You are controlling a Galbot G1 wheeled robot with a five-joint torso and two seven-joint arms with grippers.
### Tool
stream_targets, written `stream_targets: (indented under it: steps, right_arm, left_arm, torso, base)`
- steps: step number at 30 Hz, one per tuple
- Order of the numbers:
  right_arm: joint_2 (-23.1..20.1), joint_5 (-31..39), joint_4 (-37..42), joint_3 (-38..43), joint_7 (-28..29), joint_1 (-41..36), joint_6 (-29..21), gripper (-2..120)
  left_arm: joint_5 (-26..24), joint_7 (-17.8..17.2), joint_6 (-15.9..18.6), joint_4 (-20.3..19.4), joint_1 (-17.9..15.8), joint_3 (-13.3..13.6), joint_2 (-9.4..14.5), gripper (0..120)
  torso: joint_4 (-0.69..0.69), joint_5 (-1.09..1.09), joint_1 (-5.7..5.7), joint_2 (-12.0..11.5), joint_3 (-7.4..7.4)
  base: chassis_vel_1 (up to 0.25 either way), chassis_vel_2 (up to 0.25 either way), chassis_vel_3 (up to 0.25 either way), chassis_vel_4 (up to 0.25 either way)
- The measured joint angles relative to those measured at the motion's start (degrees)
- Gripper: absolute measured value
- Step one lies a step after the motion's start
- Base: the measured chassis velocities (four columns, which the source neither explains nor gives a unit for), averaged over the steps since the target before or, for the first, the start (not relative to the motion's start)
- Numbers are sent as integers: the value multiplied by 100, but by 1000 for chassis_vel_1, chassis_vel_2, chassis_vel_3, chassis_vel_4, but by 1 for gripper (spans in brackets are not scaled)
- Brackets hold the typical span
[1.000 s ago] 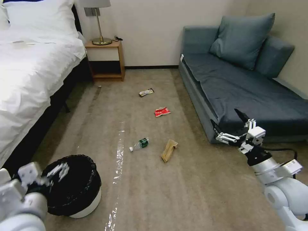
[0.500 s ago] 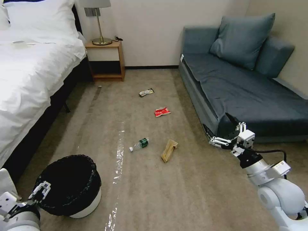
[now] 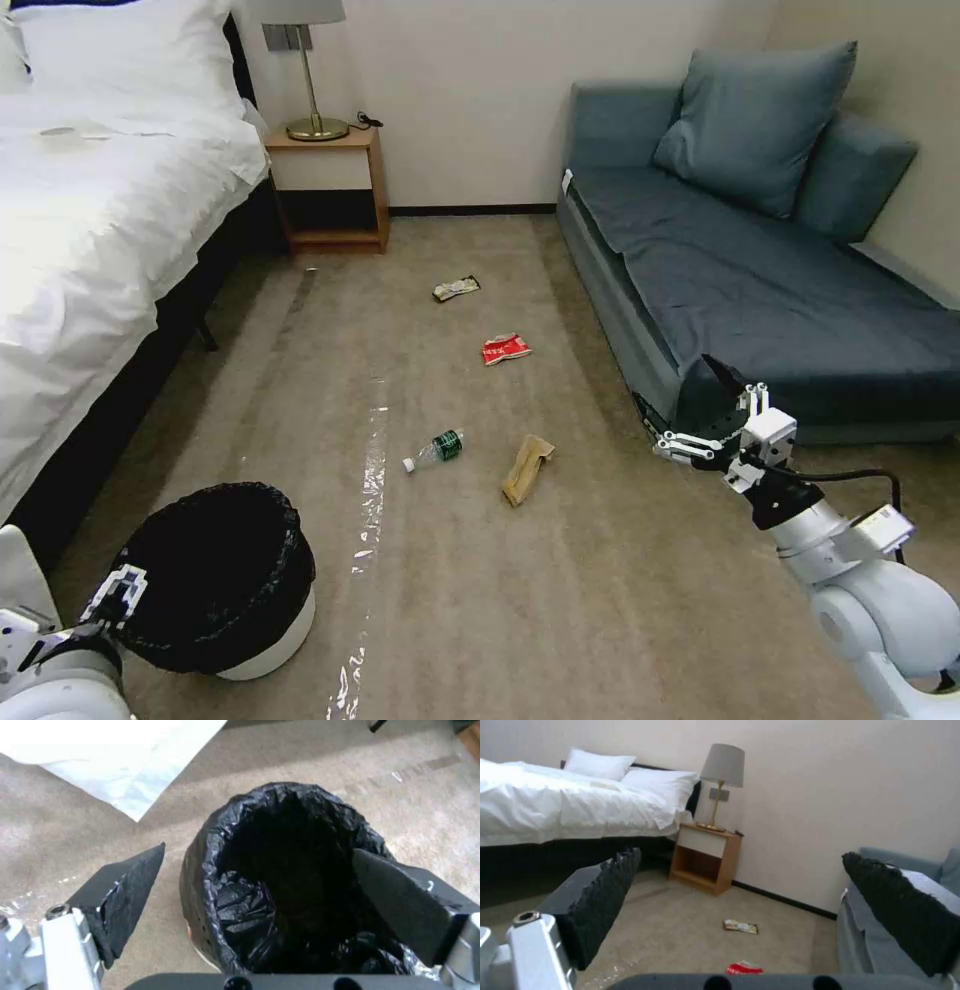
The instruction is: Pick up the trash bin, then pick up the garbage on the floor and place it into the trash bin.
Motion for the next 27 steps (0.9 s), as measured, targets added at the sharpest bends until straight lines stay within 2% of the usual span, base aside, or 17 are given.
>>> stream_targets:
  steps: [6, 11, 16, 21, 23, 27]
  right_arm:
    - [-21, 0, -67, -76, 11, 89, -19, 100]
    - [-11, 0, -167, -202, 22, 201, -32, 100]
    - [-2, -6, -288, -299, 31, 289, -40, 100]
    - [-12, -3, -286, -290, 40, 304, -63, 100]
    - [-39, 8, -258, -235, 43, 290, -76, 100]
    - [-64, 27, -238, -192, 44, 280, -94, 100]
  left_arm:
    - [145, -129, -65, 57, 84, 85, -104, 100]
    - [175, -92, -108, 366, 44, 77, -102, 100]
    - [-40, -54, -108, 702, -207, 17, 61, 100]
    - [-122, -12, -96, 856, -339, 27, 95, 100]
    - [-220, 5, -66, 1113, -488, 77, 97, 100]
    - [-286, 55, -31, 1424, -575, 126, 114, 100]
  torso:
    - [0, 1, 0, 0, 0]
    - [1, -1, 0, 0, 0]
    - [-1, 0, 0, 0, 0]
    - [0, 0, 0, 0, 0]
    - [0, -2, 0, 0, 0]
    - [-1, -1, 0, 0, 0]
  base:
    - [0, 0, 0, 0]
    - [0, 0, 0, 0]
    - [0, 0, 0, 0]
    - [0, 0, 0, 0]
    - [0, 0, 0, 0]
    - [0, 0, 0, 0]
